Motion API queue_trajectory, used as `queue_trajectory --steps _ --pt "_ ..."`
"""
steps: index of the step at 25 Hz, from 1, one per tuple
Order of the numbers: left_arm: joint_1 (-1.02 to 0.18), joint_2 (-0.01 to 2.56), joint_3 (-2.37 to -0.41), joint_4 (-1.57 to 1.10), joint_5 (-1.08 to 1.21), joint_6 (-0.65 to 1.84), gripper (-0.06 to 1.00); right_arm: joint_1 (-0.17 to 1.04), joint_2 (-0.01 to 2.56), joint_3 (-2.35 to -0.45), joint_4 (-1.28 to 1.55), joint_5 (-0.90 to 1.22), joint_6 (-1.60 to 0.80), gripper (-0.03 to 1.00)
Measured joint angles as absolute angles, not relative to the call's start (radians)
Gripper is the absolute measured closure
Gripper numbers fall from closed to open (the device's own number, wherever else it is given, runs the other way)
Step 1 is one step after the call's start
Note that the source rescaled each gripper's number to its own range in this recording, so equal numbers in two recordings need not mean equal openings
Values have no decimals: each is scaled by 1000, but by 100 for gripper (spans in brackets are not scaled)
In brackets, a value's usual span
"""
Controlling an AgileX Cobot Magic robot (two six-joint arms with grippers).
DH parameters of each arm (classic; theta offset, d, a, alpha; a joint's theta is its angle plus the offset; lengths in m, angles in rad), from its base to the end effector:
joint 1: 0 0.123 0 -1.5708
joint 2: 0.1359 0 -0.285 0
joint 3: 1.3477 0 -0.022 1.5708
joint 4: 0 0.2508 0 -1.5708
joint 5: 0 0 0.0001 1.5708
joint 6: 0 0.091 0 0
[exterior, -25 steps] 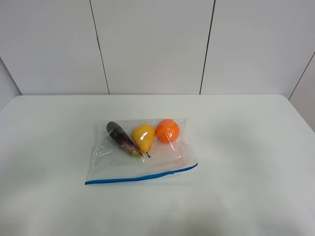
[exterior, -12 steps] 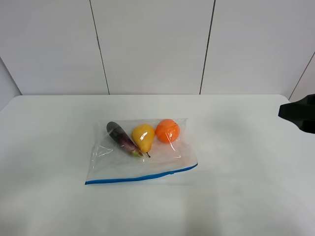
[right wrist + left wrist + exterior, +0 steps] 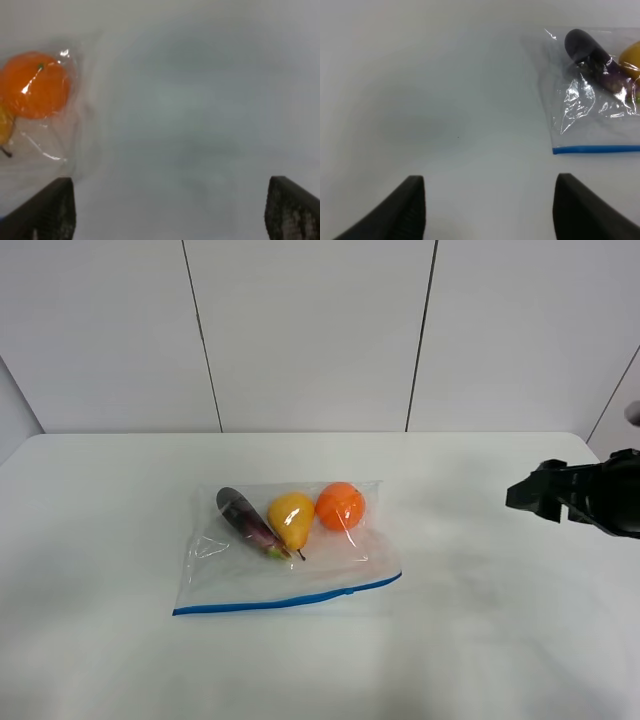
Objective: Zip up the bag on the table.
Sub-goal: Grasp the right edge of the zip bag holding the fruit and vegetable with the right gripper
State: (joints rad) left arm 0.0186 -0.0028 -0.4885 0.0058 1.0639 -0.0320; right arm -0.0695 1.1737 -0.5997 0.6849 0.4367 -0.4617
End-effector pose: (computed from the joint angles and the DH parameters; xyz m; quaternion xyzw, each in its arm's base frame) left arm -0.0041 0.0004 0.2738 -0.0218 0.8560 -0.0006 0.5165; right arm 0.2184 0.0093 0.2355 0.0647 0.9233 0.1447 0.3498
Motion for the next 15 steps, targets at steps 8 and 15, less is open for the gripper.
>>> queue_trajectory --steps 8,15 --pt "19 -3 -489 6 1064 -32 11 -69 1408 -600 1046 481 -750 3" --pt "19 -3 -489 9 1064 -32 11 -69 1567 -620 1278 596 -981 10"
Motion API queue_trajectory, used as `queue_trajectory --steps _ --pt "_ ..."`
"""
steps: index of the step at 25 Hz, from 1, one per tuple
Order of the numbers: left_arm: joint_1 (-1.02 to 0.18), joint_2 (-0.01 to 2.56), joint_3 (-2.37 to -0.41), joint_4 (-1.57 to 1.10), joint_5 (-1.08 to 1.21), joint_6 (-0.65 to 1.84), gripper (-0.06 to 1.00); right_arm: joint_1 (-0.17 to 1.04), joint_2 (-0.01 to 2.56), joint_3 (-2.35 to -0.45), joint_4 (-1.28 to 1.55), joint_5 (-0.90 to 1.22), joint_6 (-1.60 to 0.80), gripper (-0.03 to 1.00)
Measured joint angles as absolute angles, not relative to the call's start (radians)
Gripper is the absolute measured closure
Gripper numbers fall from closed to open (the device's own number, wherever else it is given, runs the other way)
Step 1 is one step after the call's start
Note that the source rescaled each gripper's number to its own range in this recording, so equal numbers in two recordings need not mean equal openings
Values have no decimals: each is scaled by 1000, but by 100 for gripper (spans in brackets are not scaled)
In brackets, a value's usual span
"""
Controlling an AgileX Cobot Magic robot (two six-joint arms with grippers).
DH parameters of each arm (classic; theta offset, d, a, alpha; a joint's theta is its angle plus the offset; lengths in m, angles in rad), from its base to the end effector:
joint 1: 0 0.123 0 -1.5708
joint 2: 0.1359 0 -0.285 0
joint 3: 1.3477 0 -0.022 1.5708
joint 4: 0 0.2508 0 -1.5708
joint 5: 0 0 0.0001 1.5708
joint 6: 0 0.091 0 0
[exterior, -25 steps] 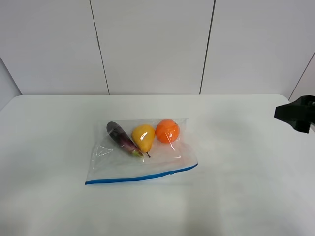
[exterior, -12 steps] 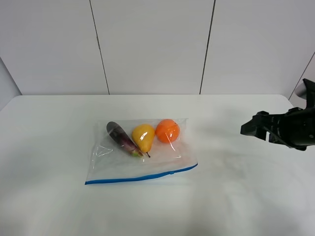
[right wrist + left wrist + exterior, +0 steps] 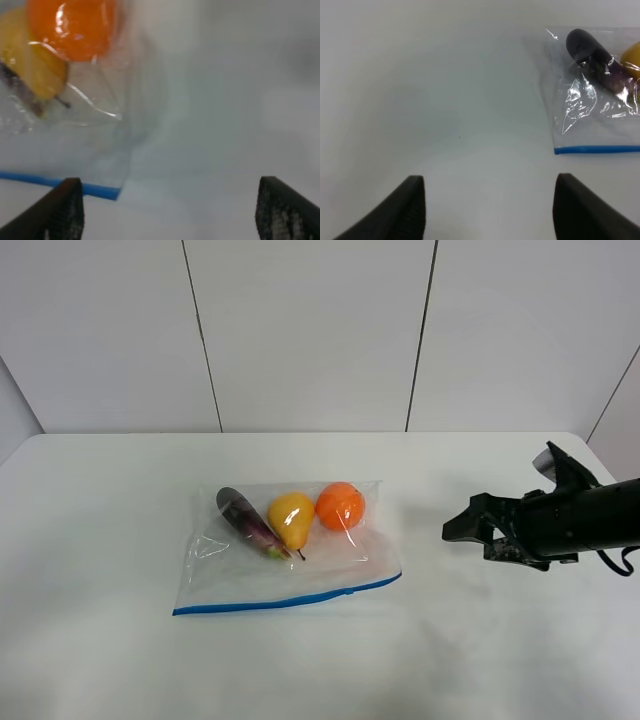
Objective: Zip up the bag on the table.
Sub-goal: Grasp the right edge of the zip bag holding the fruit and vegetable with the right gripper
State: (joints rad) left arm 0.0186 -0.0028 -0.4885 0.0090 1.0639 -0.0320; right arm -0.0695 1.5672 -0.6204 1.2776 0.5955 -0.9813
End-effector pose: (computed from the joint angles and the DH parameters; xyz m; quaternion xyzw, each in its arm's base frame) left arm -0.0041 0.0006 0.2738 -0.0218 0.8560 0.0010 0.5165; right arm 0.2587 0.0311 0.1632 0.0722 0.9281 0.2903 0.2219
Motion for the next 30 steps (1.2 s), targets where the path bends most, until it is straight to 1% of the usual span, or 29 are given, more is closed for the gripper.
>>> queue_trajectory --steps 4,9,13,21,27,30 --pt "19 -3 -489 9 1064 -32 11 -29 1654 -663 1358 632 -1035 10" --pt "19 -3 -489 9 1064 -32 11 111 1753 -742 1414 616 -1052 10" --pt "19 -3 -489 9 1064 -32 11 184 1828 -799 1462 595 -1043 10" --pt "19 -3 -489 9 1064 -32 11 198 1880 -811 1450 575 -999 10" --pt "19 -3 -489 10 1064 -32 11 198 1880 -811 1321 539 -916 10" --pt "19 -3 -489 10 1064 -31 11 198 1880 -811 1301 527 -901 10"
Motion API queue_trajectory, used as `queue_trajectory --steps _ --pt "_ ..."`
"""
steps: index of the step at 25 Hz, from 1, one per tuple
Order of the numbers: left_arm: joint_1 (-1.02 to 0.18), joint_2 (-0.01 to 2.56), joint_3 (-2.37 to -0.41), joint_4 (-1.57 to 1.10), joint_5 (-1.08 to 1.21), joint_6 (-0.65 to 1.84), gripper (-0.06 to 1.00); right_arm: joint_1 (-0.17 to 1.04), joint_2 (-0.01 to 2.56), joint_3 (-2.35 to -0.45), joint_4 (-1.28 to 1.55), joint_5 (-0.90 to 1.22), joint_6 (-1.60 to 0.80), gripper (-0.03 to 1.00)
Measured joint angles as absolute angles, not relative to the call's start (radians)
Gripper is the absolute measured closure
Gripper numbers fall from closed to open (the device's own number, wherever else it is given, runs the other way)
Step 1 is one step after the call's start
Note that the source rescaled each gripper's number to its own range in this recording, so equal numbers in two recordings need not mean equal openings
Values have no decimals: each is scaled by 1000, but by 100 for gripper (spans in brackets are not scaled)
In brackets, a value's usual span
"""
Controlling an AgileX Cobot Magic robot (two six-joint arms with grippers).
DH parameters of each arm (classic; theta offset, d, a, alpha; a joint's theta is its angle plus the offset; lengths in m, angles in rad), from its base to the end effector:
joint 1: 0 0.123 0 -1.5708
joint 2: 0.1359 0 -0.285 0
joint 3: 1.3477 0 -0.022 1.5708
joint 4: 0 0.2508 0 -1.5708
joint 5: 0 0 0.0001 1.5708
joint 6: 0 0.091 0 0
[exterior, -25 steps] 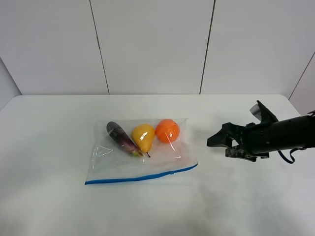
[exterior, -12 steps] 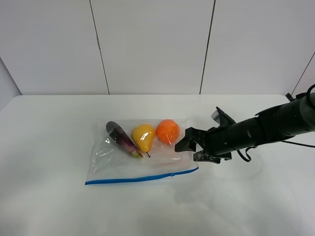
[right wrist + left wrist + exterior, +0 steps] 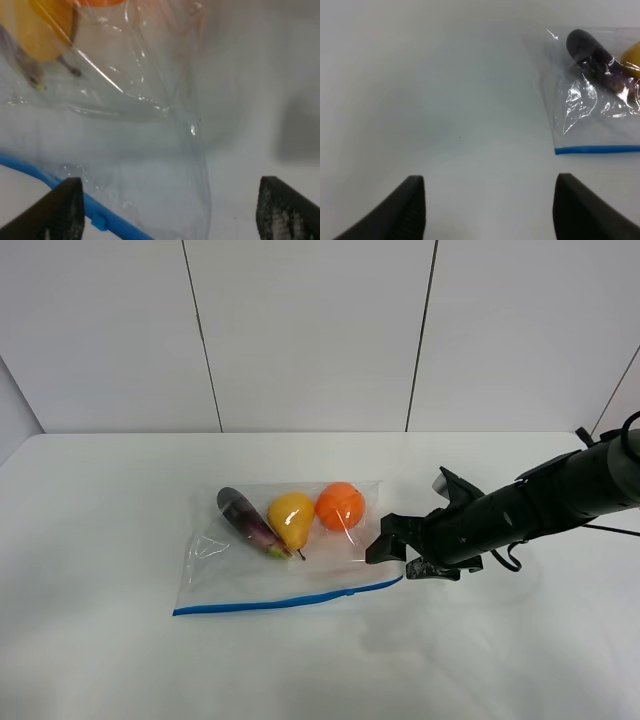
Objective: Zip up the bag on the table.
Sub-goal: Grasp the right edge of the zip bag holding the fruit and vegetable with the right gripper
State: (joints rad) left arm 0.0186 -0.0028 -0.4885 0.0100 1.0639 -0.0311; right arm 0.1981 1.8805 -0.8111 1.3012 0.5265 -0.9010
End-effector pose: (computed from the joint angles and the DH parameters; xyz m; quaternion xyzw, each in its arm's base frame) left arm -0.0041 0.0007 0.2738 -0.0215 0.8560 0.0018 0.5165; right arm 0.2990 0.1051 0.1116 0.0229 0.9467 0.2924 0.1335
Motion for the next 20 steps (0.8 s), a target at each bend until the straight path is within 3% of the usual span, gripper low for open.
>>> queue_trajectory --steps 6,14,20 --pt "19 -3 -489 10 1064 -30 11 208 1880 -811 1299 534 -887 10" --pt "19 -3 -489 12 1064 -29 11 315 1880 -811 1310 500 -881 10" --pt "19 -3 -489 12 1064 -29 11 314 1880 -811 1305 469 -865 24"
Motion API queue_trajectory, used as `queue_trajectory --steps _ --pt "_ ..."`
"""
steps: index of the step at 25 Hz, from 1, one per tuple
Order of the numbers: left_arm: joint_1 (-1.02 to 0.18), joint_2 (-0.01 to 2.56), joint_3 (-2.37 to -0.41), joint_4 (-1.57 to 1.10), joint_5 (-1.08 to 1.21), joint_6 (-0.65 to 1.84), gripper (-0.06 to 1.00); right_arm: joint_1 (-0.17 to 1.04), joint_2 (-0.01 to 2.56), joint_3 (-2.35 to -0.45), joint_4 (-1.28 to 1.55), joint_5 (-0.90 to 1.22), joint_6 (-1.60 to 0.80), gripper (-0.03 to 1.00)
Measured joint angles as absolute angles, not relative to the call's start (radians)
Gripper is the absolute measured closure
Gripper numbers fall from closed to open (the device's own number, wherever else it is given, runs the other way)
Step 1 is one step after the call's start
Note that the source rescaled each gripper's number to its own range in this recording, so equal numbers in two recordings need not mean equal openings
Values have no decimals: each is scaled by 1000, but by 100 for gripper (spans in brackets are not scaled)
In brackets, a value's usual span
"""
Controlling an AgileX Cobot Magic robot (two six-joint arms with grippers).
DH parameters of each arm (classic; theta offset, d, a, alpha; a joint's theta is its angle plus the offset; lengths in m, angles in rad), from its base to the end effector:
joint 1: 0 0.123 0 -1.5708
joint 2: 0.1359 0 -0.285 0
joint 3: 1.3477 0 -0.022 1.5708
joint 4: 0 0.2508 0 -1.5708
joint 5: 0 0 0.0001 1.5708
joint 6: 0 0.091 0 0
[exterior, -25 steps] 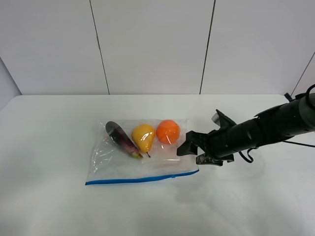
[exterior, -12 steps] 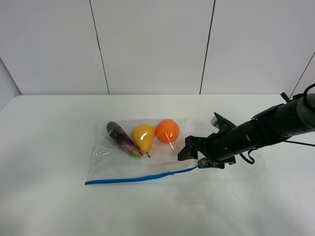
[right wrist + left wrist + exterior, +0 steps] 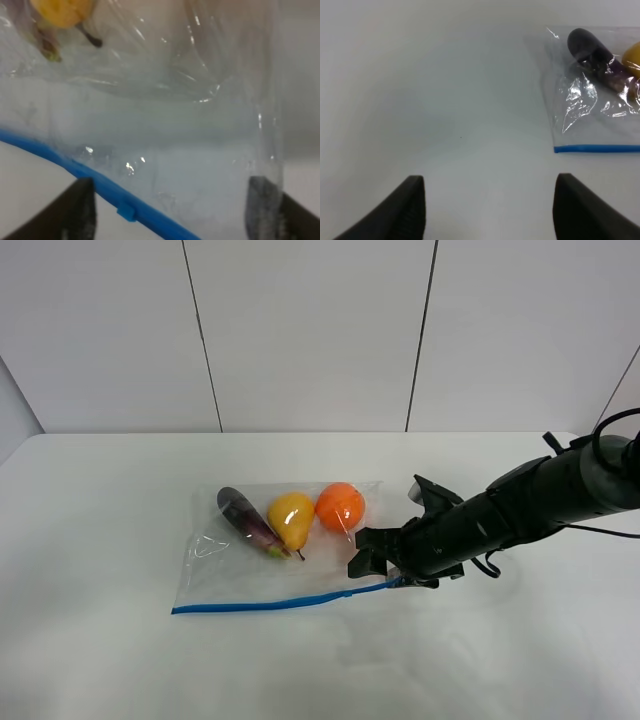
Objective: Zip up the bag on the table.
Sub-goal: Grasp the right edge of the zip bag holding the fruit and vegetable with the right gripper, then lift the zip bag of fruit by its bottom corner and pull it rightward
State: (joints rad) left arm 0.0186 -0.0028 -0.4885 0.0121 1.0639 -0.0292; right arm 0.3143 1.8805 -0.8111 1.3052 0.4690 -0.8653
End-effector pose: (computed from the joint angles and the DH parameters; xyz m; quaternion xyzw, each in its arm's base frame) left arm -0.0041 0.0009 0.2738 -0.0207 0.8561 0.0033 0.5165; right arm 0.2886 0.1356 0.1103 -0.0054 0.9507 0.2819 0.1290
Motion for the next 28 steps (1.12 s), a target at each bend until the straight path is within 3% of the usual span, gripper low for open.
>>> queue_trajectory --steps 14,28 --pt "19 -3 -489 12 1064 -28 11 314 1880 -811 1298 461 -866 95" --pt "19 -3 -489 12 1064 -28 11 314 1881 -854 1278 505 -877 97"
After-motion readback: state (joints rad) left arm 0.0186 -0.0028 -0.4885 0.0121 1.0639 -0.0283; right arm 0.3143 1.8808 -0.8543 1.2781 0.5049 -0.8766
